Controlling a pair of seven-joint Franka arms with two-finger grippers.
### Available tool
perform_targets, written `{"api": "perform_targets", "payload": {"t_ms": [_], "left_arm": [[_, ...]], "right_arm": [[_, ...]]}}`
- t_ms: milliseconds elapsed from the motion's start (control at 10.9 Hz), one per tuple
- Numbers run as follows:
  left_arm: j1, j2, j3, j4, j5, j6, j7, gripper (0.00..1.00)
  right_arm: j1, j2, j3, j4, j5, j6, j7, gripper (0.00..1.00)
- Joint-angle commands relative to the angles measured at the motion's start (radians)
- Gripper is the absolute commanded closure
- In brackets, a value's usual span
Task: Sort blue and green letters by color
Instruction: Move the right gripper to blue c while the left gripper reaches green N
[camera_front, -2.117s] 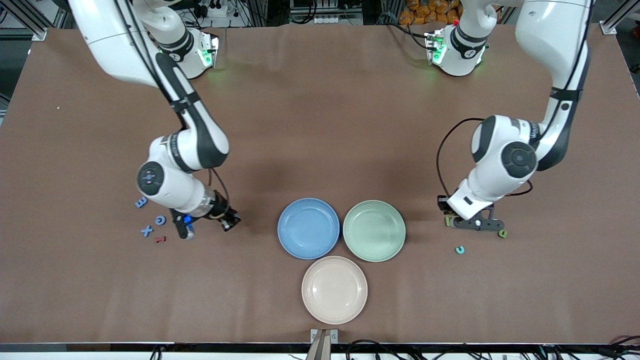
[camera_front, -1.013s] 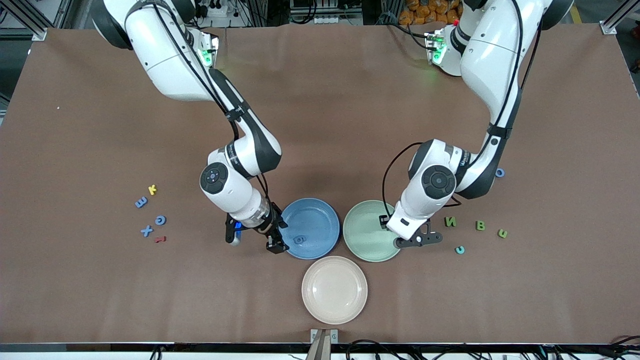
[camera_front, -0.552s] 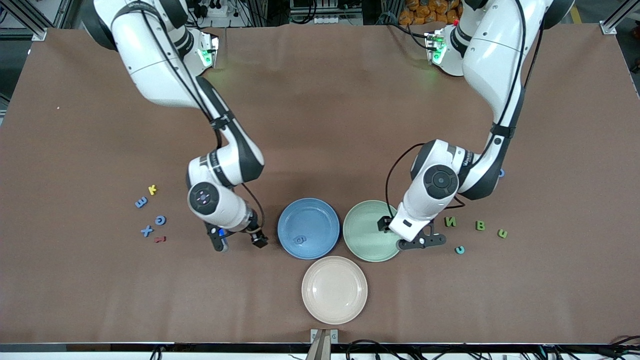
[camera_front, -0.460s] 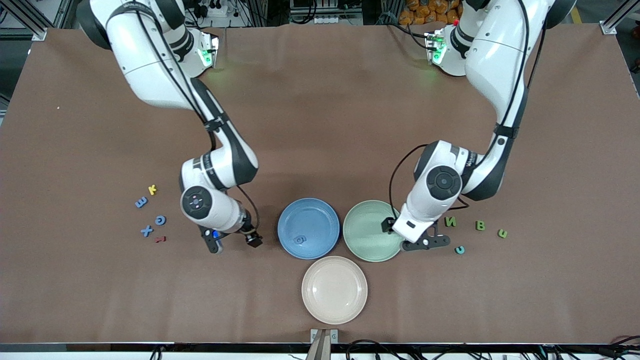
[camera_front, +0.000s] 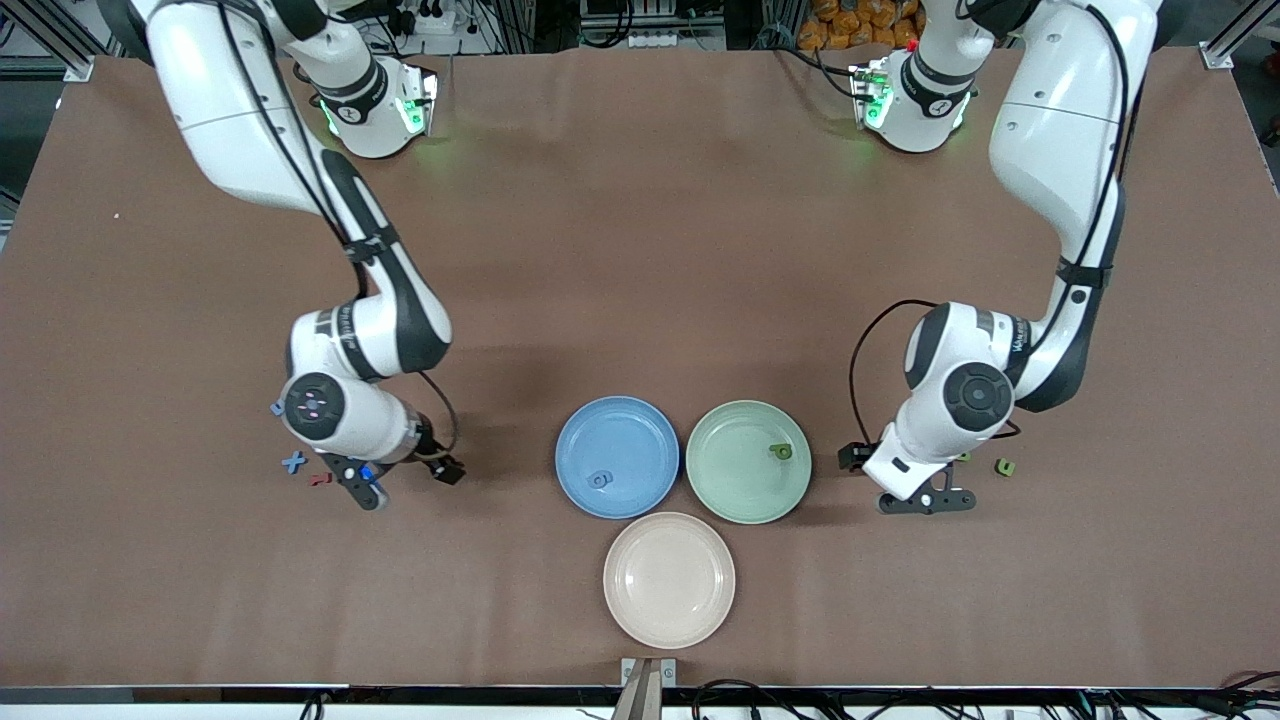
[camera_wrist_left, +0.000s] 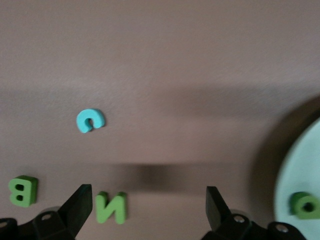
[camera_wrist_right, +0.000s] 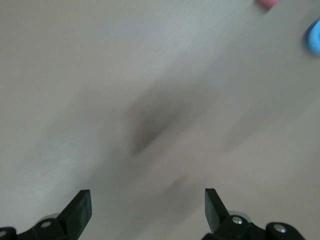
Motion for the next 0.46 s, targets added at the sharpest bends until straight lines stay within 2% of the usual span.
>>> {"api": "perform_targets", "payload": {"t_ms": [0, 368], "left_arm": [[0.065, -0.070, -0.042, -0.123, 0.062, 0.017, 0.059, 0.00], [0.114, -0.079, -0.044, -0.257, 0.064, 0.195, 0.105, 0.00]], "right_arm": [[-0.123, -0.110, 0.016, -0.179, -0.052, 0.053, -0.272, 0.00], [-0.252, -0.110, 0.016, -0.206, -0.080, 0.054, -0.617, 0.00]]}}
